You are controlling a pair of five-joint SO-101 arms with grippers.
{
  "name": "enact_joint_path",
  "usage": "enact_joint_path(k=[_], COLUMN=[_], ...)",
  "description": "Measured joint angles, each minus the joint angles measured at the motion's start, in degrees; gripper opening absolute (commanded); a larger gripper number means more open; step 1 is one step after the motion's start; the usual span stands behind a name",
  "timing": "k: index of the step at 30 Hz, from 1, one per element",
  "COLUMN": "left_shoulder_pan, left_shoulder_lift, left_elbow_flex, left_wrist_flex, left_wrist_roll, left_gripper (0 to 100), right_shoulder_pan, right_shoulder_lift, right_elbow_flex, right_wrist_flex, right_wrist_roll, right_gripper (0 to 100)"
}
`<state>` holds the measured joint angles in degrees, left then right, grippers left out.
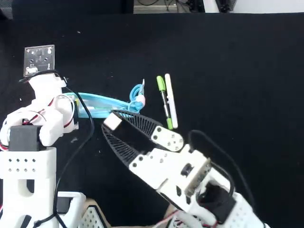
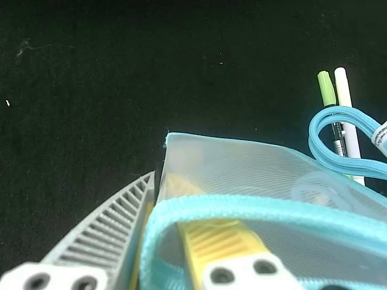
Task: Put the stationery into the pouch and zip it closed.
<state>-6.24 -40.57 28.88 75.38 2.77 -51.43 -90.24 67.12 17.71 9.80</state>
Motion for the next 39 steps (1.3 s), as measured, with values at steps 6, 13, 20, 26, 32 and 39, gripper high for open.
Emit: enact_joint_path(k=[6, 13, 20, 26, 32, 39], left_shoulder_pan=[0.0, 0.0, 0.0, 0.1, 0.1, 0.2], left_shoulder_lift=[0.0, 0.0, 0.0, 0.0, 0.0, 0.0], left_elbow_flex=[0.0, 0.0, 0.0, 0.0, 0.0, 0.0], left_wrist_flex=[0.0, 0.0, 0.0, 0.0, 0.0, -0.1], left_wrist_roll=[0.1, 0.1, 0.2, 0.2, 0.2, 0.0], left_gripper=[3, 3, 3, 3, 3, 3], right_shoulder_pan=[0.0, 0.0, 3.3, 6.9, 6.9, 6.5], right_shoulder_lift=[1.3, 7.8, 15.4, 21.8, 23.9, 24.1], right_elbow_flex=[7.6, 8.0, 7.8, 8.7, 8.7, -3.9], right_wrist_flex=[-9.6, -18.5, -22.7, -28.2, -26.4, 1.8], right_wrist_roll=[0.0, 0.0, -0.1, -0.1, -0.1, -8.1], right_gripper=[1.1, 1.1, 1.1, 1.1, 11.3, 27.2])
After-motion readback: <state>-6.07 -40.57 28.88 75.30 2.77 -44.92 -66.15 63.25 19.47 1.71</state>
